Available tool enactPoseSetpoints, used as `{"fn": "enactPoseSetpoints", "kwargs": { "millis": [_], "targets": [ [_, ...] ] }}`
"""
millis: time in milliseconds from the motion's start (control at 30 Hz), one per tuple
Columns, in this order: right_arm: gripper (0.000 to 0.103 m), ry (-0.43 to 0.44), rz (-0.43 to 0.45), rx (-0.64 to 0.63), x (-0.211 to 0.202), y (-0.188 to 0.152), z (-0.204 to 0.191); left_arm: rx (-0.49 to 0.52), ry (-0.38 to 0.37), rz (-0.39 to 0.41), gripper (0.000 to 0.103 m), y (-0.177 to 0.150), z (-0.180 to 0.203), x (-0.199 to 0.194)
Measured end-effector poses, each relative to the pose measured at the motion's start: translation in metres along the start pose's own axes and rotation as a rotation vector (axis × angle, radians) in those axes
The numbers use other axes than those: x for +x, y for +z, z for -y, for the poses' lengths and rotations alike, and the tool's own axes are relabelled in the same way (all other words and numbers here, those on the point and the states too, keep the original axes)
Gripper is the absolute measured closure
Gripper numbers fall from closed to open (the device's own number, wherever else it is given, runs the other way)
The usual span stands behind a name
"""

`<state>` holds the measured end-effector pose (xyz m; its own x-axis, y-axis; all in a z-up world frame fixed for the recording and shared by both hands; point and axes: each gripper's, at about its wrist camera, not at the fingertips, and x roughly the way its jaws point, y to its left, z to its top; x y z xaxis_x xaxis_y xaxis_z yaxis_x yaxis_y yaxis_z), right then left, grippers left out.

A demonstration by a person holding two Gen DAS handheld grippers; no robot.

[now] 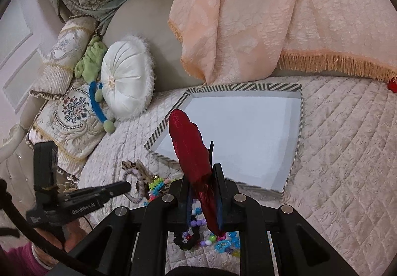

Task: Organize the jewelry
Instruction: 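Carry the red bow over the tray while the left gripper grasps the pink hair tie, then release the red bow into the tray while the left gripper drops the hair tie inside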

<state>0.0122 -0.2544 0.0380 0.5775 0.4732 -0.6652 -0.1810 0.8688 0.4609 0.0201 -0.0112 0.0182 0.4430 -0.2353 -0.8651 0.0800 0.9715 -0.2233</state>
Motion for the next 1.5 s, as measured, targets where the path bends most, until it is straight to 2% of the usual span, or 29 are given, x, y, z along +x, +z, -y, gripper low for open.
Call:
{"fn": "enactPoseSetpoints", "kwargs": {
  "millis": [167, 333, 600, 767, 833, 900, 1000, 1100, 1233, 1267, 1333, 1400, 1500],
  "targets": [
    [0.089, -0.012, 0.001, 0.035, 0.013, 0.016, 0.010, 0.012, 0.037, 0.024, 0.097, 0.028, 0.005, 0.007],
    [0.089, -0.033, -0.069, 0.065, 0.048, 0.025, 0.027, -0.006, 0.076, 0.012, 0.097, 0.060, 0.000, 0.039],
    [0.089, -0.039, -0.168, 0.132, 0.092, 0.027, 0.062, -0.033, 0.125, -0.076, 0.097, 0.089, -0.013, 0.102],
    [0.089, -0.055, -0.235, 0.159, 0.109, 0.023, 0.076, -0.034, 0.156, -0.133, 0.097, 0.092, -0.019, 0.130],
    [0.089, -0.097, -0.242, 0.131, 0.111, 0.022, 0.077, -0.030, 0.171, -0.147, 0.097, 0.090, -0.021, 0.135],
    [0.089, -0.122, -0.249, 0.089, 0.109, 0.020, 0.074, -0.018, 0.178, -0.137, 0.097, 0.087, -0.020, 0.134],
    [0.088, -0.174, -0.258, 0.059, 0.104, 0.017, 0.073, -0.016, 0.179, -0.164, 0.097, 0.081, -0.021, 0.131],
    [0.086, -0.154, -0.266, 0.064, 0.098, 0.014, 0.071, -0.009, 0.163, -0.178, 0.097, 0.072, -0.021, 0.124],
    [0.064, -0.145, -0.230, 0.049, 0.089, 0.011, 0.067, -0.013, 0.162, -0.182, 0.096, 0.061, -0.021, 0.114],
    [0.064, -0.146, -0.226, 0.055, 0.087, 0.009, 0.068, -0.013, 0.171, -0.174, 0.095, 0.060, -0.020, 0.111],
    [0.064, -0.133, -0.217, 0.061, 0.079, 0.009, 0.064, -0.008, 0.183, -0.160, 0.087, 0.059, -0.017, 0.105],
    [0.064, -0.141, -0.197, 0.045, 0.069, 0.010, 0.059, -0.007, 0.176, -0.145, 0.064, 0.058, -0.016, 0.095],
    [0.064, -0.131, -0.171, 0.034, 0.055, 0.011, 0.048, 0.000, 0.176, -0.096, 0.058, 0.056, -0.012, 0.075]
  ]
}}
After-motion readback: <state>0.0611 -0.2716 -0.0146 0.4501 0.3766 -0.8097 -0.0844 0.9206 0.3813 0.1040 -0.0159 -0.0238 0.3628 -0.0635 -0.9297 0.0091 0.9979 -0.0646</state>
